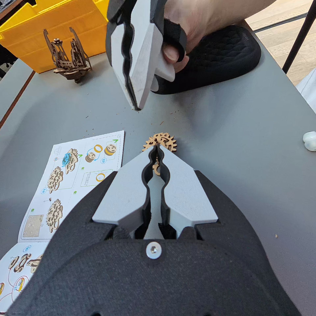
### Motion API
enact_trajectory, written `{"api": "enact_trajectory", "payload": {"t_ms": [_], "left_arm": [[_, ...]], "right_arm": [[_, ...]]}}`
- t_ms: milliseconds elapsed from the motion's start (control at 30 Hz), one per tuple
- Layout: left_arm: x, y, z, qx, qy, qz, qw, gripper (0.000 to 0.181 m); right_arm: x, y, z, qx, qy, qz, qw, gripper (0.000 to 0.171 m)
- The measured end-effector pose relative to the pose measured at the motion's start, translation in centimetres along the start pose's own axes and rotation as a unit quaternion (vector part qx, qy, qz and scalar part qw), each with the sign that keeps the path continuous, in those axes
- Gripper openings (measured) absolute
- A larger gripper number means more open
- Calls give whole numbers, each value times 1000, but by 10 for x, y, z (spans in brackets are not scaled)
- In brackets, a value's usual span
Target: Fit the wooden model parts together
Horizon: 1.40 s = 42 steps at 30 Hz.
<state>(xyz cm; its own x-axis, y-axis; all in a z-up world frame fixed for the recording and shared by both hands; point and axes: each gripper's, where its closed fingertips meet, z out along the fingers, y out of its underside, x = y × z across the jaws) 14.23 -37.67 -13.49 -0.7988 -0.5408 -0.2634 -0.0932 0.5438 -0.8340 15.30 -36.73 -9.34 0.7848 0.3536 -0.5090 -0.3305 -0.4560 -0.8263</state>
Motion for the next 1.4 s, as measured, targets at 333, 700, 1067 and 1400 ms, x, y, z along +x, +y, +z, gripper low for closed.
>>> {"api": "enact_trajectory", "payload": {"t_ms": [333, 700, 1067, 1400], "left_arm": [[1, 1, -1, -3, 5, 6, 1000, 0], [6, 0, -2, 7, 37, 5, 999, 0], [5, 0, -1, 10, 46, 12, 999, 0], [3, 0, 0, 12, 48, 15, 999, 0]], "right_arm": [[3, 11, 4, -70, 2, -419, 905, 17], [13, 22, 8, -54, 28, -695, 716, 23], [21, 30, 14, -74, 11, -734, 675, 23], [20, 30, 16, -87, 17, -773, 628, 25]]}}
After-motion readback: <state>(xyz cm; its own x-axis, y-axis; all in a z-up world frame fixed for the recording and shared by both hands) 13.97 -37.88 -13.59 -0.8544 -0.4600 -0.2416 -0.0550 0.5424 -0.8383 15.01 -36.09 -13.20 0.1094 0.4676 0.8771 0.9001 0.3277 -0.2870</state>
